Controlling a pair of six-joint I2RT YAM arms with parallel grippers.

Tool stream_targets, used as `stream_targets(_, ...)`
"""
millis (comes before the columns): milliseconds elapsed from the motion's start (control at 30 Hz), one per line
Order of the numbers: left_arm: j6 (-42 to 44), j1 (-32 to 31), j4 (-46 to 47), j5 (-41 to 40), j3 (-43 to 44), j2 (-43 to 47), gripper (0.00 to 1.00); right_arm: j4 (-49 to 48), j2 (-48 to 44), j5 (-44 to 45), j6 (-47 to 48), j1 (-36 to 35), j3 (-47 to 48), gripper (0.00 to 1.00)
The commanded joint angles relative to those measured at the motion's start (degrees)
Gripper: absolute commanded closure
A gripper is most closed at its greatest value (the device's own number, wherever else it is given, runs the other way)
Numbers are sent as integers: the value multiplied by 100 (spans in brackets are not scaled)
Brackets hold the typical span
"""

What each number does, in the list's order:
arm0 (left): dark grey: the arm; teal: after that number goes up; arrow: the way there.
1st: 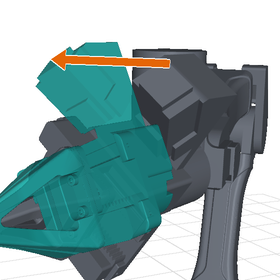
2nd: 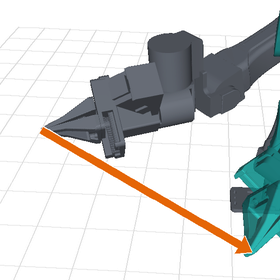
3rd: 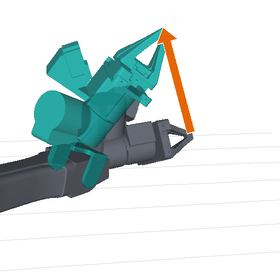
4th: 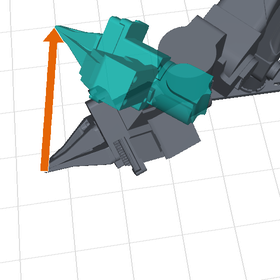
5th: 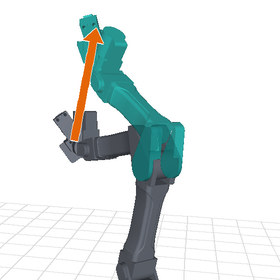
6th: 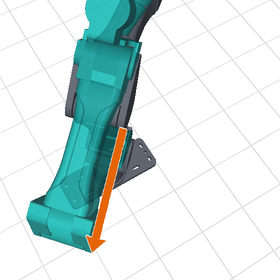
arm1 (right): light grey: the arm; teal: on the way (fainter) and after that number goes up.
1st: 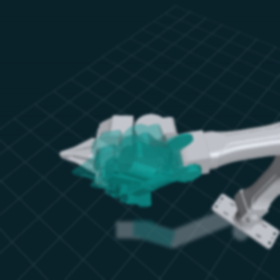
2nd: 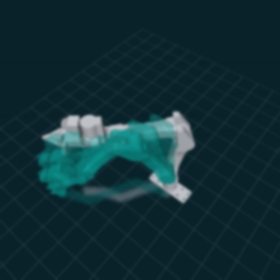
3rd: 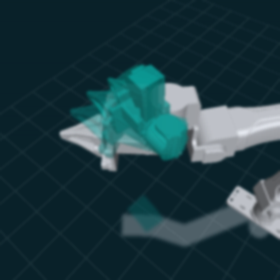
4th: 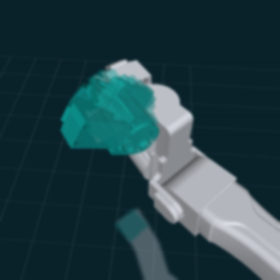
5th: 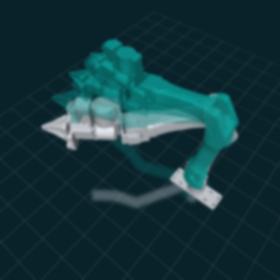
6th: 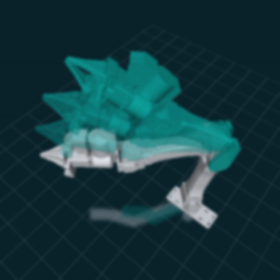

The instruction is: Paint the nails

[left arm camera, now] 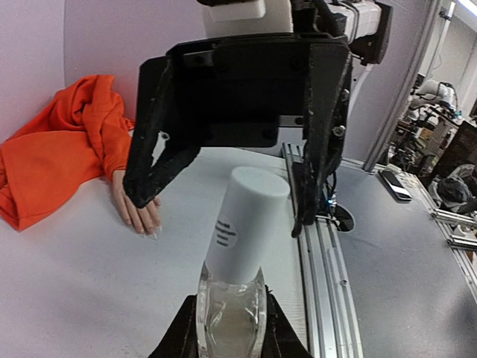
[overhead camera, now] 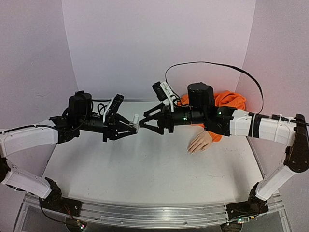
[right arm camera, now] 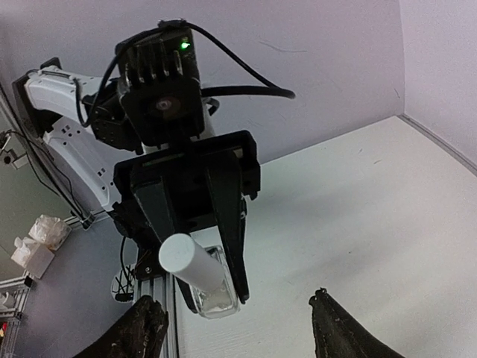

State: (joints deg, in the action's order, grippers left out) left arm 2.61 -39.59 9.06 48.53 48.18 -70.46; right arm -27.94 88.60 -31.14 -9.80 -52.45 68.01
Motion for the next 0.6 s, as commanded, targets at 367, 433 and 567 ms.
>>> stream_targets(367, -209, 13, 216, 967, 402, -179, 100, -442, 510, -1650, 219, 10, 951, 54)
stream_targets(433, -205, 13, 213, 989, 411, -188, 100, -444, 541, -1672, 224, 10, 994, 61)
stream_targets(567, -213, 13, 219, 1007, 411, -205, 100, -451, 578, -1689, 202, 12, 1062, 75)
